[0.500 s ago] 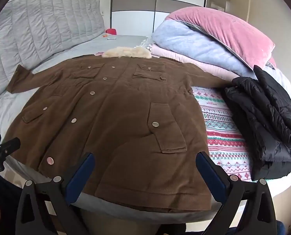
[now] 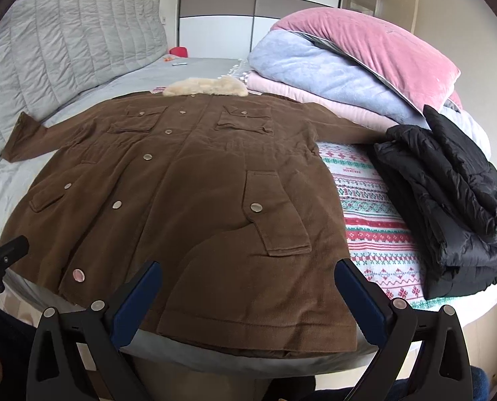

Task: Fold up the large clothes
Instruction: 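Position both grippers open above the brown coat's hem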

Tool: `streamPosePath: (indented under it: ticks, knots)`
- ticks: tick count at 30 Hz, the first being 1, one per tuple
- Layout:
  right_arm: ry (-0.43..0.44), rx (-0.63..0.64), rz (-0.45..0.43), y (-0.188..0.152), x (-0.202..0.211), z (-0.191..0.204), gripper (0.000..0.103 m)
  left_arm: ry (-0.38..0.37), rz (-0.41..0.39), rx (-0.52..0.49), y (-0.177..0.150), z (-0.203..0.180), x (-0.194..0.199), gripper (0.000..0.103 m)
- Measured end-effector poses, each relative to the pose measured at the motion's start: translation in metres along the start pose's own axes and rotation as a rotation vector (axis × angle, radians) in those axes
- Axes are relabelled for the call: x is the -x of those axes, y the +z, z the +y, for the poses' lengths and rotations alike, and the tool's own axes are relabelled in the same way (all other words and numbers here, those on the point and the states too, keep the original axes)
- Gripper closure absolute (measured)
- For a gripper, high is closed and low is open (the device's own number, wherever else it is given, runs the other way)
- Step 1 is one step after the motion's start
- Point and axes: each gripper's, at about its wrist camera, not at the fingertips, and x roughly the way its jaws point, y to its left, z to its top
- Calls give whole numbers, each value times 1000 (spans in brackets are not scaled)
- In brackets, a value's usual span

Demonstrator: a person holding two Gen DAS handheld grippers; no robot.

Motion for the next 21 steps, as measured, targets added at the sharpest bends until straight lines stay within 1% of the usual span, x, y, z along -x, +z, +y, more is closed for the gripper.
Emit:
streamPosePath:
  ticks: [1, 3, 5, 7, 9, 11, 13, 17, 21]
  knots:
    - [-3, -6, 2, 0, 0, 0, 0, -2, -1, 2, 1, 0, 0, 0]
    - [-25, 1, 3, -1, 0, -1, 0, -12, -28, 13, 1, 1, 0, 0]
    - [-36, -5, -19, -1, 2, -3, 0, 0, -23, 13, 1, 4, 0, 0]
    - [-25, -23, -5, 0, 2, -5, 0, 4, -29, 18, 1, 7, 0, 0]
    - [-56, -6, 5, -1, 4, -5, 0, 13, -52, 21, 0, 11, 1, 0]
    - [-65, -3, 13, -2, 5, -5, 0, 19, -50, 25, 0, 13, 2, 0]
    - [-69, -5, 3, -3, 8, -7, 0, 32, -65, 21, -2, 16, 4, 0]
    - [-61, -20, -3, -6, 12, -6, 0, -6, -60, 54, -3, 21, 6, 0]
    - [-83, -17, -18, -12, 16, -7, 0, -34, -60, 58, -4, 25, 7, 0]
